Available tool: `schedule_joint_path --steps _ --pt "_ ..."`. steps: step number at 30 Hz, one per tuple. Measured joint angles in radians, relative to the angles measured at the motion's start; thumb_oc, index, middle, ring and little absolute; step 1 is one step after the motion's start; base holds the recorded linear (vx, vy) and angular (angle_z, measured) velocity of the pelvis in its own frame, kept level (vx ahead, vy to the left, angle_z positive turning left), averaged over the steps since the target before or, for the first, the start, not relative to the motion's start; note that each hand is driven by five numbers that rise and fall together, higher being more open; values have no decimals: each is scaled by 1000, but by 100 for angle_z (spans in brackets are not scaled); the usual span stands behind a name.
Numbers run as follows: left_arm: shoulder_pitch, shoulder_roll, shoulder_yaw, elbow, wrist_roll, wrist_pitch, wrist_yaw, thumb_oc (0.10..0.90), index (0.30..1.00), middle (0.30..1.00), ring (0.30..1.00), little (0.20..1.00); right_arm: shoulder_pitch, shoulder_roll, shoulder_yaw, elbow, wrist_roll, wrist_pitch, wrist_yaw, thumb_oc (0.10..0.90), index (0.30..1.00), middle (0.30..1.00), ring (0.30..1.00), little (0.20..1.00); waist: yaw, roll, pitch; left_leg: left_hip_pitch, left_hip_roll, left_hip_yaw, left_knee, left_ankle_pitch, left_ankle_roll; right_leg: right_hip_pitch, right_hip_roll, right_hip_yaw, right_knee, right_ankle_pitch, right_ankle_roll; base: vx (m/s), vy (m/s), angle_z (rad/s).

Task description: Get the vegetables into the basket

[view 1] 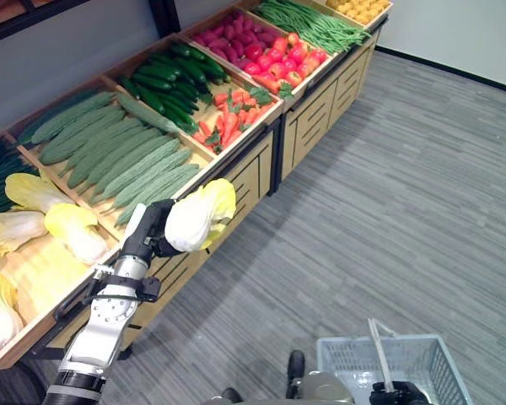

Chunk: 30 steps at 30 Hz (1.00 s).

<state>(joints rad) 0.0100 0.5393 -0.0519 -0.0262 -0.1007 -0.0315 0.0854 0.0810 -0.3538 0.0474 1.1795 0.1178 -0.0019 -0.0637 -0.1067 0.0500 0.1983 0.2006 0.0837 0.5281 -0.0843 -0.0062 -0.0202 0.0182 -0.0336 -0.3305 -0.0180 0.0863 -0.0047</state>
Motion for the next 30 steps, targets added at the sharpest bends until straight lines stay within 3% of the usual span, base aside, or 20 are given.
schedule_joint_path --steps 5,6,7,9,10,11,12,15,16,20,26,27,30 --pt "-9 -10 -5 1 -15 0 1 400 300 300 300 300 -17 -1 0 -8 9 -1 0 400 300 300 300 300 -3 4 2 -20 20 -29 45 -14 -27 -12 8 6 38 -47 10 128 -259 14" --pt "-13 -8 -5 2 -27 1 0 400 300 300 300 300 -22 9 1 -5 10 -2 1 400 300 300 300 300 12 -19 4 -85 41 -62 186 -35 -56 -25 0 41 55 -87 8 100 -137 7" --pt "-9 -8 -5 2 -30 2 1 400 300 300 300 300 -22 11 5 5 11 -3 2 400 300 300 300 300 28 -37 5 -117 39 -80 264 -39 -53 -24 -12 57 49 -61 -5 21 -12 -7" --pt "-7 -9 -12 3 -40 3 1 400 300 300 300 300 -27 1 13 16 12 -6 2 400 300 300 300 300 56 -42 9 -167 43 -188 362 -53 -63 -17 -16 77 45 -58 -18 11 129 -30" --pt "4 -12 -14 2 -40 1 2 400 300 300 300 300 -42 -17 30 16 11 -7 -2 400 300 300 300 300 71 -46 12 -181 -8 -363 289 -111 -74 -21 -12 110 36 -42 -33 32 140 -53" --pt "8 -10 -13 2 -40 0 4 400 300 300 300 300 -53 -23 35 16 10 -12 -2 400 300 300 300 300 82 -47 13 -189 -51 -452 223 -119 -63 -34 -13 134 34 -37 -29 27 182 -79" --pt "10 -8 -13 2 -39 0 5 400 300 300 300 300 -71 -29 36 11 6 -26 -1 400 300 300 300 300 92 -41 16 -195 -66 -485 172 -107 -36 -50 -3 157 40 -32 -24 24 168 -76" --pt "13 -3 -13 0 -39 0 3 400 300 300 300 300 -91 -17 43 -4 6 -39 3 400 300 300 300 300 75 -24 17 -205 -54 -447 156 -61 29 -59 43 194 59 -37 -23 45 293 -71" --pt "23 20 -10 -11 -38 0 1 400 300 300 300 300 -94 -7 32 -30 7 -54 3 400 300 300 300 300 75 -36 24 -192 -57 -379 129 -29 41 -91 45 249 77 -51 2 53 353 -102" --pt "25 29 -11 -13 -36 0 -2 400 300 300 300 300 -94 10 -14 -46 17 -44 -3 400 300 300 300 300 49 -31 52 -145 -77 -303 36 19 38 -111 31 314 89 -36 35 19 224 -67" --pt "26 49 27 -13 -17 0 23 400 300 300 300 300 -62 32 -11 -31 18 -21 -1 400 300 300 300 300 41 -33 90 -113 -118 -169 31 -5 80 -145 18 429 108 -13 56 -11 195 -62" --pt "26 54 31 -13 -17 0 28 400 300 300 300 300 -70 31 -1 -36 17 -22 -2 400 300 300 300 300 38 -34 102 -112 -116 -127 61 -50 86 -144 30 474 104 -5 69 -31 194 -104" --pt "11 57 30 -12 -17 0 29 400 300 300 300 300 -77 34 1 -44 17 -20 -3 400 300 300 300 300 25 -45 120 -119 -112 -80 92 -65 93 -149 24 480 85 27 89 -64 53 -70"
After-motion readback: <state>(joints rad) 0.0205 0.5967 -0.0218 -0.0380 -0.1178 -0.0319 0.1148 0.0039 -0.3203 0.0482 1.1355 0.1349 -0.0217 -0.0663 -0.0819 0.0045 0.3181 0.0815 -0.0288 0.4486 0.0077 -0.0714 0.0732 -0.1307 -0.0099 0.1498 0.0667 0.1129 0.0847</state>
